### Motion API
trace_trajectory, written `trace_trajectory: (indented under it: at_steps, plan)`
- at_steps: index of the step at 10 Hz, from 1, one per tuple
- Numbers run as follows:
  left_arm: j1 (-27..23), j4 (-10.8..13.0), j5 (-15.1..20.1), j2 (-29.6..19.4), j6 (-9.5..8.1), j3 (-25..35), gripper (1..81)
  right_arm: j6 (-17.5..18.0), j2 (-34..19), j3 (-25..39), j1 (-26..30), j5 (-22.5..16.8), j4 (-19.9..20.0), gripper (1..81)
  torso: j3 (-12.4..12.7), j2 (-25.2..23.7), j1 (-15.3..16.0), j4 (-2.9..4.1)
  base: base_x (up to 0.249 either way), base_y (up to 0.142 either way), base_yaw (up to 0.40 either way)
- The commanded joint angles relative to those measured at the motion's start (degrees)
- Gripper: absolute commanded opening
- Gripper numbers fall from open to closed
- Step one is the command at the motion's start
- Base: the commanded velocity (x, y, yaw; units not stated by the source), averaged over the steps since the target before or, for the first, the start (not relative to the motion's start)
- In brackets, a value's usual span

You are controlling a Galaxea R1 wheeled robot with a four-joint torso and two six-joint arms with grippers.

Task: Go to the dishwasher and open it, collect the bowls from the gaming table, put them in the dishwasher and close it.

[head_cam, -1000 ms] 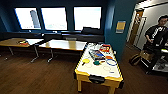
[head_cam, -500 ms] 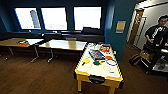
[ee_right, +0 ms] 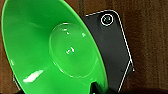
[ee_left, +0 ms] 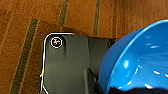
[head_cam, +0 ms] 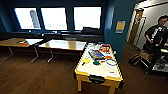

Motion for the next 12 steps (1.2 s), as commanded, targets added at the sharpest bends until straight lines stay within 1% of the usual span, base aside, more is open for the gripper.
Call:
trace_trajectory:
  at_steps: [1, 6, 10, 12]
  plan:
    - [-2.9, 1.0, 1.8, -0.3, 0.11, 0.2, 1.0, -0.5, 0.3, 0.3, 2.3, -4.7, -0.8, 1.0, 0.0, 0.0, 0.0, 0.00, 0.000, 0.000, -0.382]
    - [-2.9, 1.0, 2.0, -0.1, 0.11, -0.3, 1.0, -0.4, 0.8, 0.3, 2.2, -4.7, -1.0, 1.0, 0.0, 0.0, 0.0, 0.00, 0.000, 0.000, -0.393]
    - [-2.9, 0.3, 1.9, 1.4, 0.02, -4.9, 1.0, -0.4, 1.1, 0.4, 1.9, -4.6, -1.1, 1.0, 0.0, 0.0, 0.0, 0.00, 0.000, 0.000, -0.393]
    - [-2.9, 0.4, 1.9, 2.0, -0.07, -5.1, 1.0, -0.4, 1.0, 0.4, 1.8, -4.6, -1.0, 1.0, 0.0, 0.0, 0.0, 0.00, 0.000, 0.000, -0.394]
